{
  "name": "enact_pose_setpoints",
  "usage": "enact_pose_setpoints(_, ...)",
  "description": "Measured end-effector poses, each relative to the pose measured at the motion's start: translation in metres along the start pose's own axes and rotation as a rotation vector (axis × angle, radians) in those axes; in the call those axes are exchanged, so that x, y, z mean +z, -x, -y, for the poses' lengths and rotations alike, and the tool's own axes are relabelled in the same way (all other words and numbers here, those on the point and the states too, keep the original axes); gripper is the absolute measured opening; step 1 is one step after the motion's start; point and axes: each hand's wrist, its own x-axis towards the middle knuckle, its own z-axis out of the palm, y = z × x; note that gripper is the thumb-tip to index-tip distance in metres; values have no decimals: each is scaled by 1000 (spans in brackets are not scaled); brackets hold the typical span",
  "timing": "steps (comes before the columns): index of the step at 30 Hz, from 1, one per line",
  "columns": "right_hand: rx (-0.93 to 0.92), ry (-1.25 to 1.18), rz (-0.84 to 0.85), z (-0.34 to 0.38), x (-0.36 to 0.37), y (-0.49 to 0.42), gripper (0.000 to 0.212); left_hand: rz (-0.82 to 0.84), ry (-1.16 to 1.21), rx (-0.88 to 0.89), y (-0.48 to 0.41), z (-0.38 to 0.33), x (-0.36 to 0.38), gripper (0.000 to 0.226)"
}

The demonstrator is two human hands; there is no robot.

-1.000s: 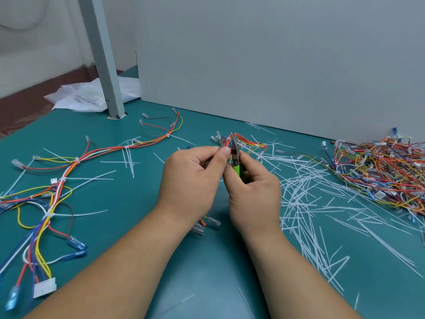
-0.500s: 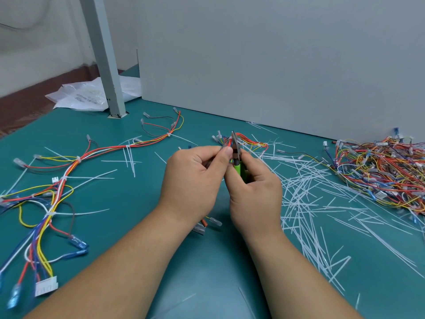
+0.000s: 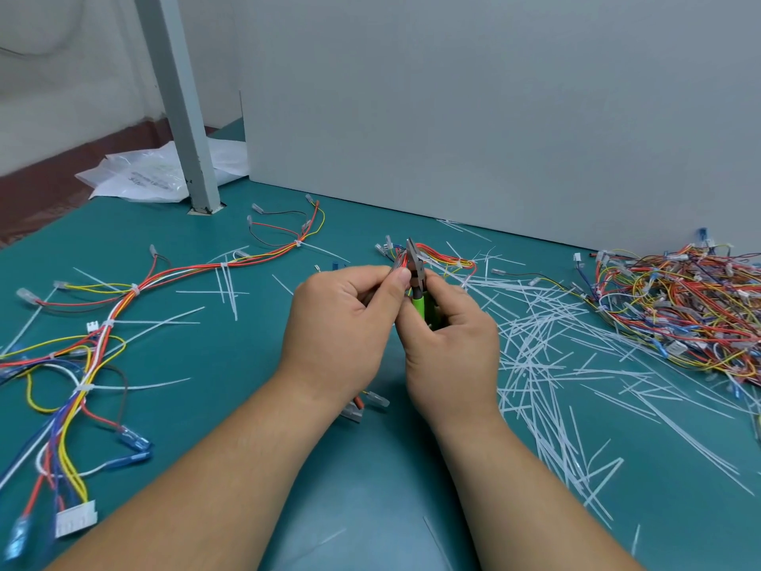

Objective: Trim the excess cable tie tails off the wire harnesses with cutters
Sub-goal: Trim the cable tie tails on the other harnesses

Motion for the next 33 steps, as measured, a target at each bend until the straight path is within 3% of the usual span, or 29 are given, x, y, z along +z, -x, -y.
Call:
enact_pose_setpoints(7,-12,12,5,0,0,0,37,-8,-71,40,0,3,-2,14)
enact_pose_setpoints(27,70,-141,60,-1,-2,-4,15,-18,-58,14,-1,3,-2,19)
enact_pose_setpoints(33,19,-26,21,-7,-3,-3,11,-20,-114,40,0,3,-2,20)
